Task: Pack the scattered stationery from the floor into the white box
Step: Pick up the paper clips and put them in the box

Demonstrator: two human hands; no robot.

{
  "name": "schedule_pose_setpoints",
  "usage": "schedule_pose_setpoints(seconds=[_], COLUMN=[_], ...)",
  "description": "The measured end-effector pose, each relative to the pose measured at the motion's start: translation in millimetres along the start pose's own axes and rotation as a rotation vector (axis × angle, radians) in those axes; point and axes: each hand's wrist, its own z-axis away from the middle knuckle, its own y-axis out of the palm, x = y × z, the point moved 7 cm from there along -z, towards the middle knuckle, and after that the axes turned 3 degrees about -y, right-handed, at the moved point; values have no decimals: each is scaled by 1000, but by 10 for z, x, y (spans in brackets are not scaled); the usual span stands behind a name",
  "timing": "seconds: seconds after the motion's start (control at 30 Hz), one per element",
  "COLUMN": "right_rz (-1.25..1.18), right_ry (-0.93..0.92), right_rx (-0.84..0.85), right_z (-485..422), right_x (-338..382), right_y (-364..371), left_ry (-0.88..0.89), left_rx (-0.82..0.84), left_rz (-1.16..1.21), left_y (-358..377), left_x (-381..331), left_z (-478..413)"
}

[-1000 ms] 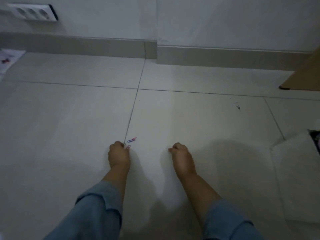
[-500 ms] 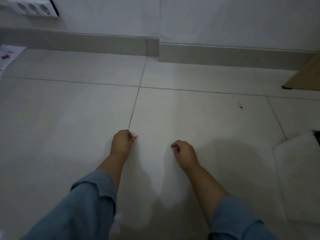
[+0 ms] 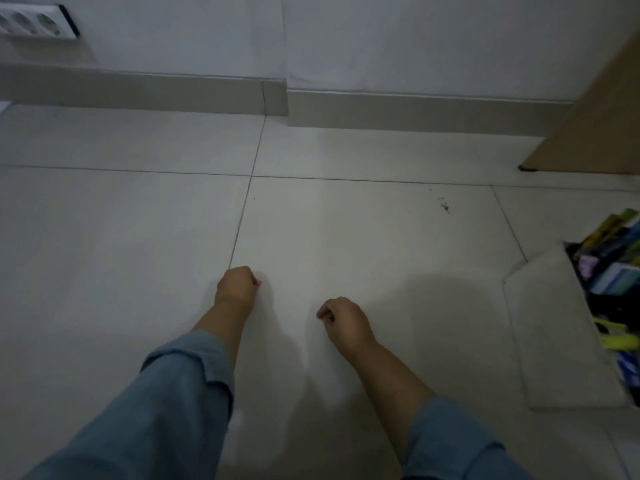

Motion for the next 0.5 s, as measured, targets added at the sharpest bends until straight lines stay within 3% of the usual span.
schedule_pose_setpoints(seconds=[0.1,0.27,0.5], right_rz=[-188,-742,-874], right_ry=[52,209,78], right_rx=[-54,-394,-871], right_z=[166,430,1054], right_x=[-128,-427,-783], right_y=[-188,-1125,-2726], left_ry=[113,248,454], left_rx=[40,148,372], left_rz=[68,589,872], left_y=[138,332,450], left_x=[-308,-1186,-2622], left_z=[205,684,1563])
